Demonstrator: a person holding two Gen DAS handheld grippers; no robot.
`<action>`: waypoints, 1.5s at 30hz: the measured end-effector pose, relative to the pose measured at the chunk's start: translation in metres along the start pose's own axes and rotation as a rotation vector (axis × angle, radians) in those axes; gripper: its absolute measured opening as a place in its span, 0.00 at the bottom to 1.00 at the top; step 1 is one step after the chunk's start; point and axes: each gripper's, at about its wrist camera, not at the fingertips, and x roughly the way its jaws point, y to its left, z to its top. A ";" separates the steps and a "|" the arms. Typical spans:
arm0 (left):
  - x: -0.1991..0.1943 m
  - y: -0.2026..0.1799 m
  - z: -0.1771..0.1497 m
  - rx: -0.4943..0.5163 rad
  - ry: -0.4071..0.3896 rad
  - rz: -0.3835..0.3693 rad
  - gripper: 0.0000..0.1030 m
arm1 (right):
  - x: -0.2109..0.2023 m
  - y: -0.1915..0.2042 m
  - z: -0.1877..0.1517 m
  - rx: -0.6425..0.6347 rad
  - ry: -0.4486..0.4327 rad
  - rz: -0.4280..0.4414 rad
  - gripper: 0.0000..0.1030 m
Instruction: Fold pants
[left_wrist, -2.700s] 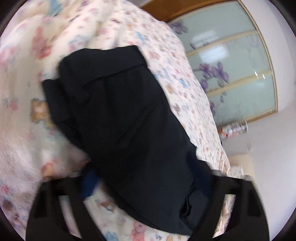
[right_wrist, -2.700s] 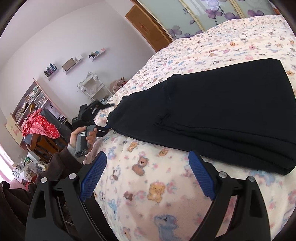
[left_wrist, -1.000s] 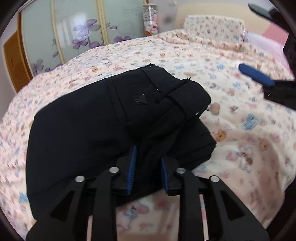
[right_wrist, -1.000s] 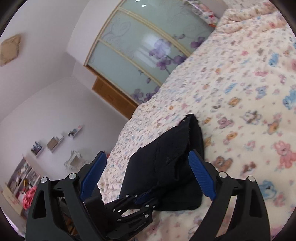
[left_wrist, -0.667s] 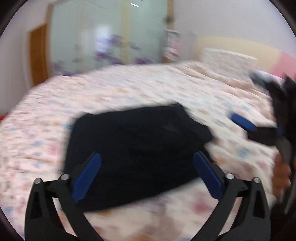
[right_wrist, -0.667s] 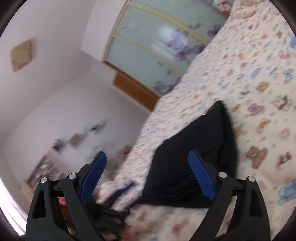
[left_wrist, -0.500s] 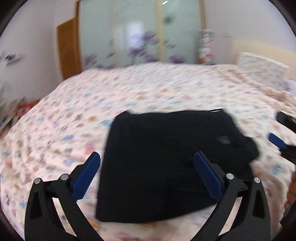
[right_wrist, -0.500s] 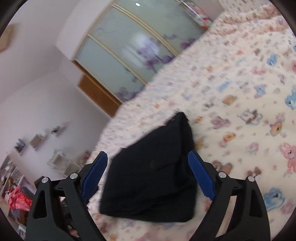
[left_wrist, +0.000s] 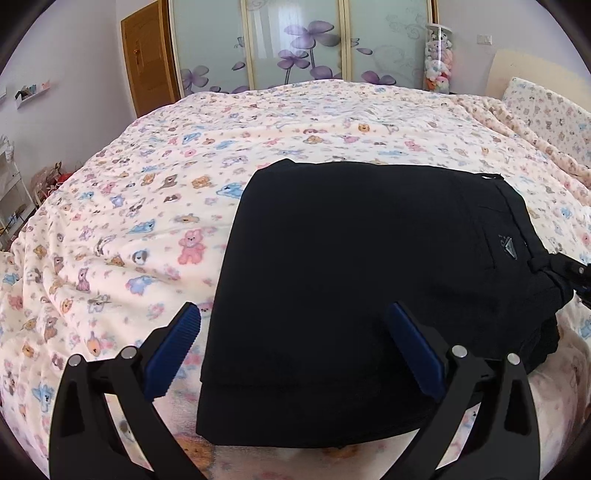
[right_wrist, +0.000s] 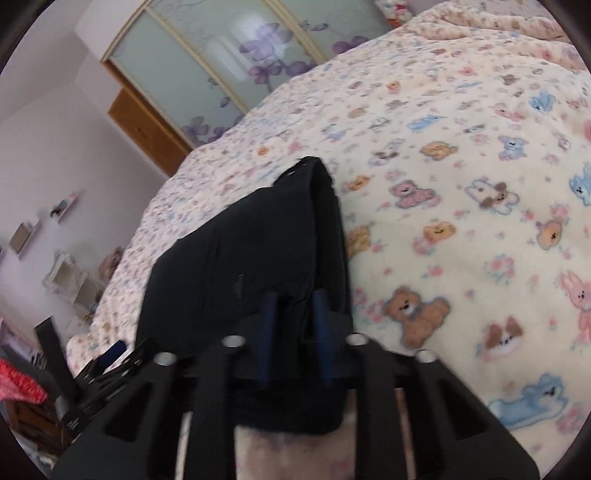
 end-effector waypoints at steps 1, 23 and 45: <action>-0.002 0.000 -0.001 0.005 -0.009 -0.008 0.98 | -0.004 0.001 -0.004 -0.011 0.011 -0.001 0.14; -0.014 -0.045 0.011 0.099 -0.169 0.006 0.98 | -0.020 0.029 -0.013 -0.086 -0.040 0.239 0.16; -0.001 0.006 -0.006 0.043 -0.025 -0.099 0.98 | -0.019 0.001 0.018 -0.006 -0.043 0.219 0.99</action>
